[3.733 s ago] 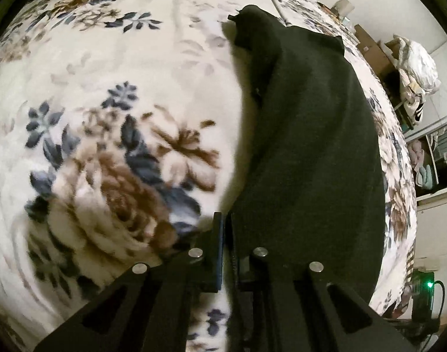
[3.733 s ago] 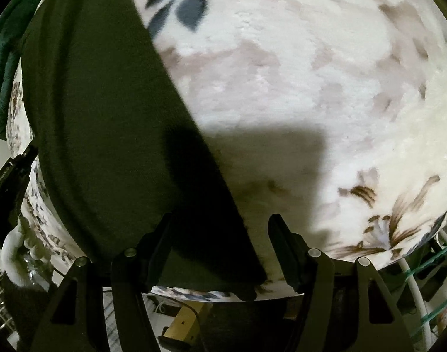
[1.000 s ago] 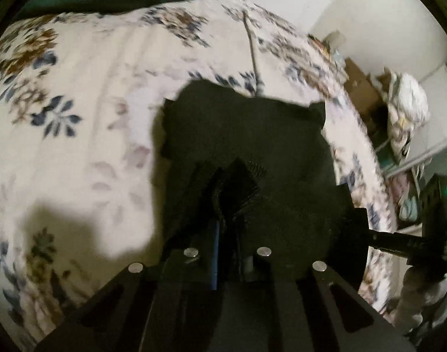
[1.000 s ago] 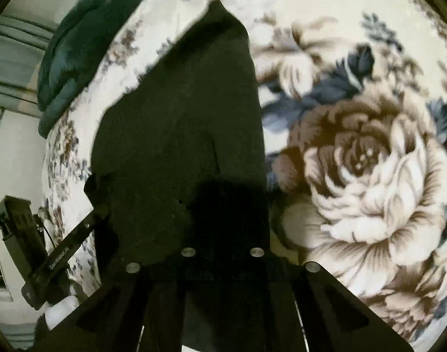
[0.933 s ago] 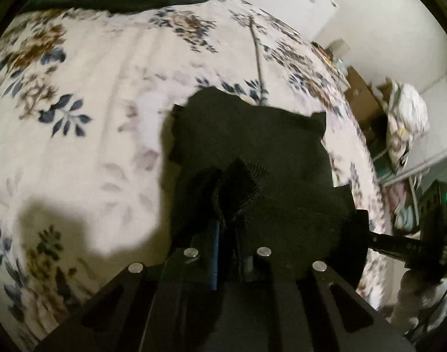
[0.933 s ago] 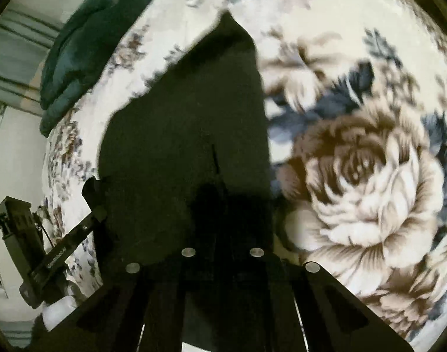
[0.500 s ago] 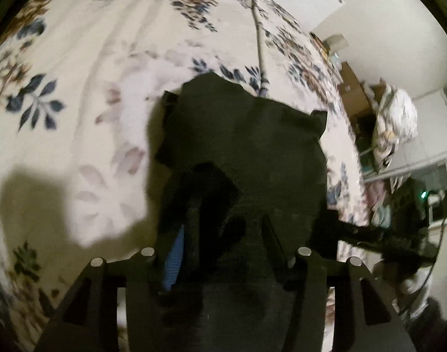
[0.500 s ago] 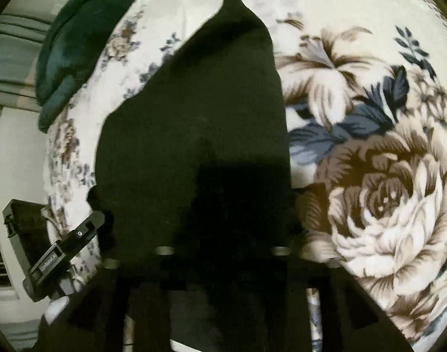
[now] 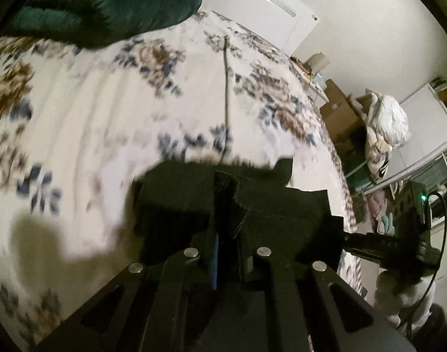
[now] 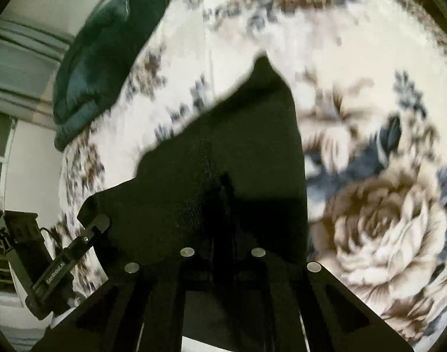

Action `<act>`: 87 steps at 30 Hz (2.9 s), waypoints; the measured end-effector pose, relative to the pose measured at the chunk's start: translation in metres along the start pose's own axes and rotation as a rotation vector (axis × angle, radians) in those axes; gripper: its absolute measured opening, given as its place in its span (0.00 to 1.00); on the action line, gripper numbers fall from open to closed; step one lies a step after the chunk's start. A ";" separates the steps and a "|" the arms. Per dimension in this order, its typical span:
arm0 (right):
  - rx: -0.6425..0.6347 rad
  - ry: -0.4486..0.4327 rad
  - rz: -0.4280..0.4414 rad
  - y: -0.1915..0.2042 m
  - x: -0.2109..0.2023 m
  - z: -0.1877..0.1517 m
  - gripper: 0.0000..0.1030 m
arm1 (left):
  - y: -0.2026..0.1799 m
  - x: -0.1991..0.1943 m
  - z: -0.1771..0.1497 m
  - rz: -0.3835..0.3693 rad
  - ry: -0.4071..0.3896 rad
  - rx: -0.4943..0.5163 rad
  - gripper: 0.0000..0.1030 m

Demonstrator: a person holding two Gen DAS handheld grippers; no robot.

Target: Fold small clothes

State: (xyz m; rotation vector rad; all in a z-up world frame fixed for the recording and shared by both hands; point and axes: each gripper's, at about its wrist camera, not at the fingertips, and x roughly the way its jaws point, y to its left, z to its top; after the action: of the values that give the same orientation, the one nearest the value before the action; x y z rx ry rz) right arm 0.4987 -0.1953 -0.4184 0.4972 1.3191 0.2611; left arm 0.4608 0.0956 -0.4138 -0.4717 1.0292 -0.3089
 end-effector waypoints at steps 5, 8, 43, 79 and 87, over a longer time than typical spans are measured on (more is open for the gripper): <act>0.026 -0.034 -0.042 0.005 0.009 0.067 0.08 | 0.010 0.054 0.066 0.011 0.026 0.000 0.07; 0.015 -0.014 -0.094 0.008 0.041 0.108 0.08 | 0.022 0.083 0.084 0.018 0.058 0.005 0.11; -0.059 0.399 0.265 -0.057 0.155 0.105 0.99 | 0.069 0.059 -0.172 -0.196 -0.180 -0.841 0.75; 0.443 0.278 0.006 -0.108 -0.028 -0.194 0.71 | 0.138 -0.146 -0.161 0.103 0.017 -0.432 0.69; 0.098 0.157 -0.134 -0.074 -0.035 -0.101 0.77 | 0.159 -0.097 -0.258 0.384 0.210 -0.348 0.71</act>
State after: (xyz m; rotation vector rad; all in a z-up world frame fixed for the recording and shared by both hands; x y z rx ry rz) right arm 0.3860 -0.2553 -0.4411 0.4753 1.5170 0.1264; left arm 0.1922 0.2177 -0.5339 -0.5479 1.3612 0.1710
